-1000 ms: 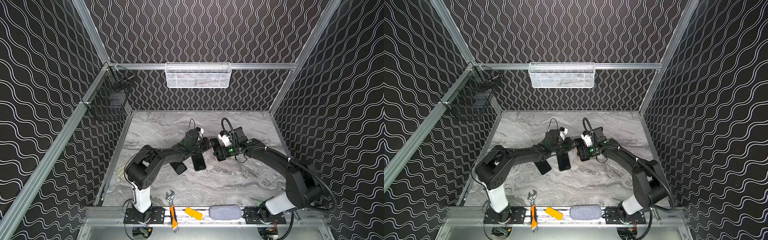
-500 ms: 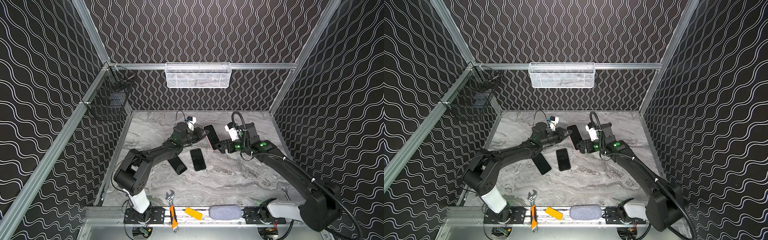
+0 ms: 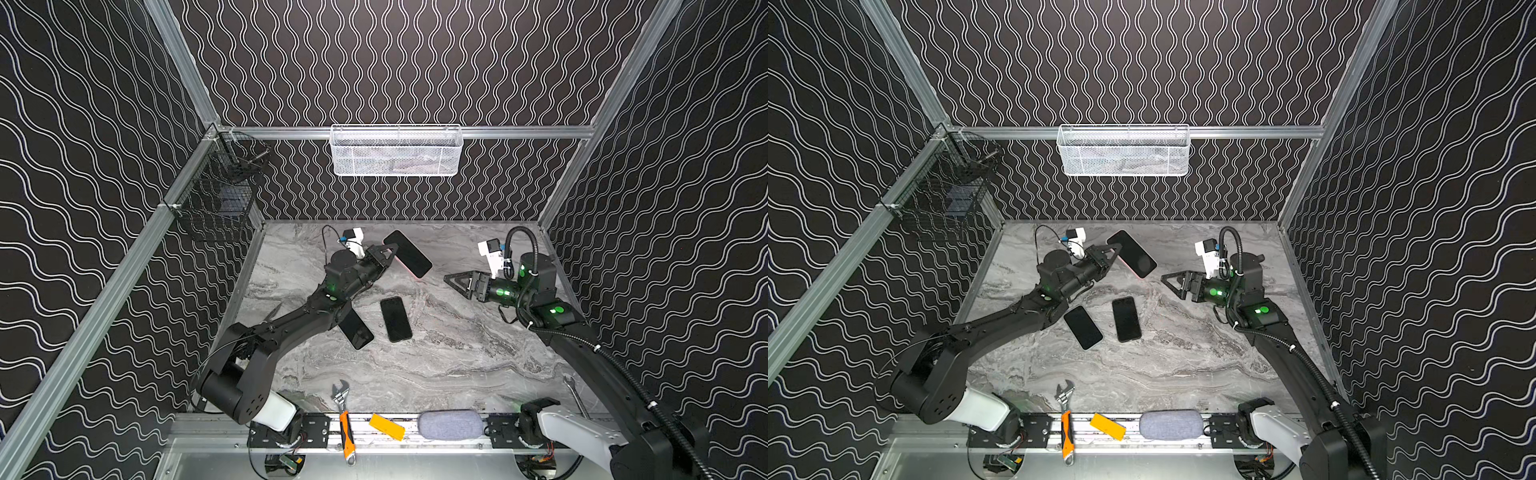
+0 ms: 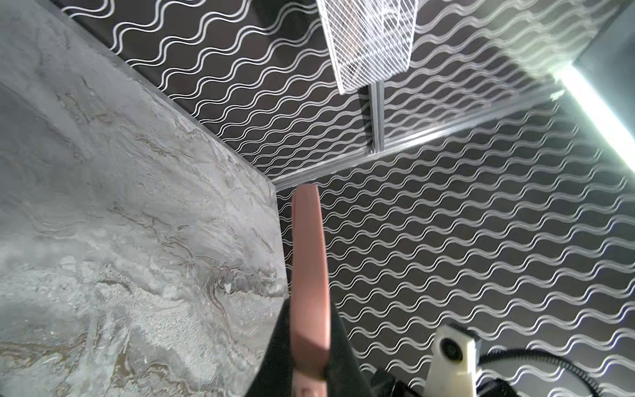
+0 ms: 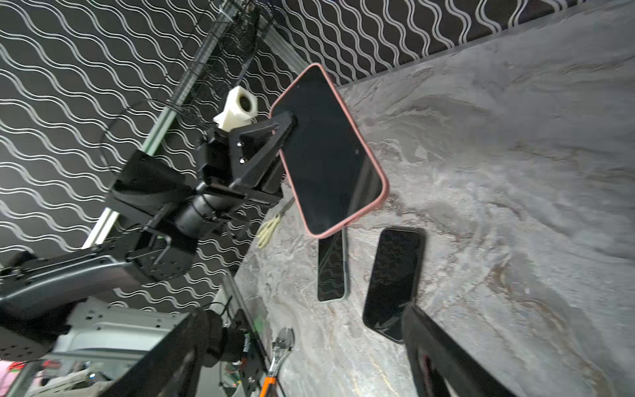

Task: Take the phone out of the phone case
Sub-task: Pass the phone.

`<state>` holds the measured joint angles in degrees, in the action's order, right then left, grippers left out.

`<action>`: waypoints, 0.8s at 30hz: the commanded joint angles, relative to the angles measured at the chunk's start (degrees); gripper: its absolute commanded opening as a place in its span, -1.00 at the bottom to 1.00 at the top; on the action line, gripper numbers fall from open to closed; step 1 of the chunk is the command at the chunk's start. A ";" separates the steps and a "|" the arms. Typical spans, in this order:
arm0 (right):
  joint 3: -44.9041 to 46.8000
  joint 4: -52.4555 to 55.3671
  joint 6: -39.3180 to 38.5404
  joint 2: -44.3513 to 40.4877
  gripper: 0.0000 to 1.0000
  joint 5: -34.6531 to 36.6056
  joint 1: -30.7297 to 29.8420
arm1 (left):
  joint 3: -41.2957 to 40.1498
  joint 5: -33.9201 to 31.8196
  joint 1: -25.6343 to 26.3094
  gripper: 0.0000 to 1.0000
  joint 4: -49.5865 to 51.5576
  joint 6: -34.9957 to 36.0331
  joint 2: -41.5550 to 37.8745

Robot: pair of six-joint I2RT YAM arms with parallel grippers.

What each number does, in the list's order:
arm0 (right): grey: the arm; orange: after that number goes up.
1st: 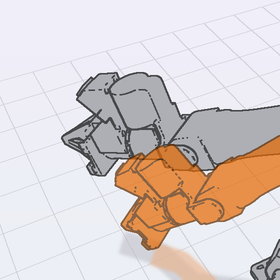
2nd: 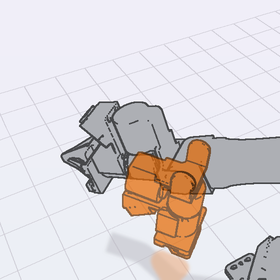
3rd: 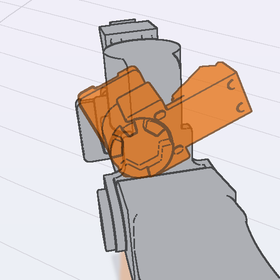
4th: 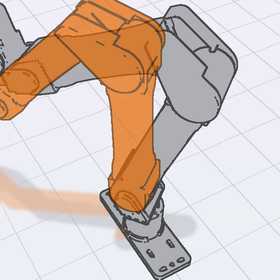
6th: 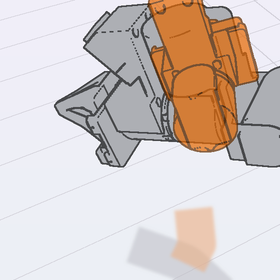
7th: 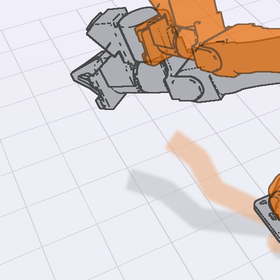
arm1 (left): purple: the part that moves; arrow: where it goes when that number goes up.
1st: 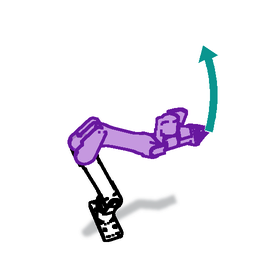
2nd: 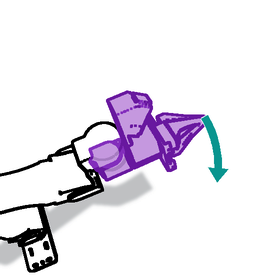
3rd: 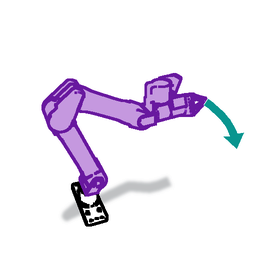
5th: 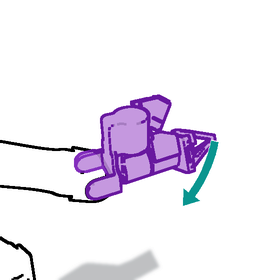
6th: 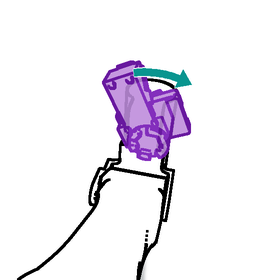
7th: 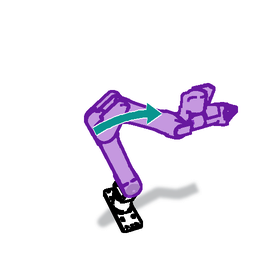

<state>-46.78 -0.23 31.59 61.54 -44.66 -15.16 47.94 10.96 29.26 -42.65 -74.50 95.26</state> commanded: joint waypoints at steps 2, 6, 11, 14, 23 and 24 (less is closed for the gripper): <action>3.53 -16.70 12.75 0.40 0.79 -6.63 0.04 | -2.23 -4.98 -0.31 -1.00 -18.49 -10.53 1.72; 6.58 -26.27 18.37 1.92 0.79 -7.91 -0.09 | -2.45 -4.72 -0.32 -1.00 -21.63 -13.04 3.17; 9.56 -35.41 22.45 3.68 0.78 -6.90 -0.58 | -3.18 -4.81 -0.19 -1.00 -21.68 -11.81 1.86; 10.25 -39.30 23.98 5.17 0.67 -6.47 -1.42 | -3.81 -4.98 0.16 -1.00 -21.68 -12.32 1.77; 10.86 -50.04 29.53 10.32 0.46 -4.67 -4.38 | -4.48 -5.26 1.41 -1.00 -21.68 -11.59 1.58; 10.71 -50.03 29.42 10.65 0.46 -4.35 -4.78 | -4.52 -5.25 1.43 -1.00 -21.64 -11.42 1.55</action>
<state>-35.81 -44.73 59.16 71.55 -50.50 -19.20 43.42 6.07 30.68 -59.88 -85.52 97.19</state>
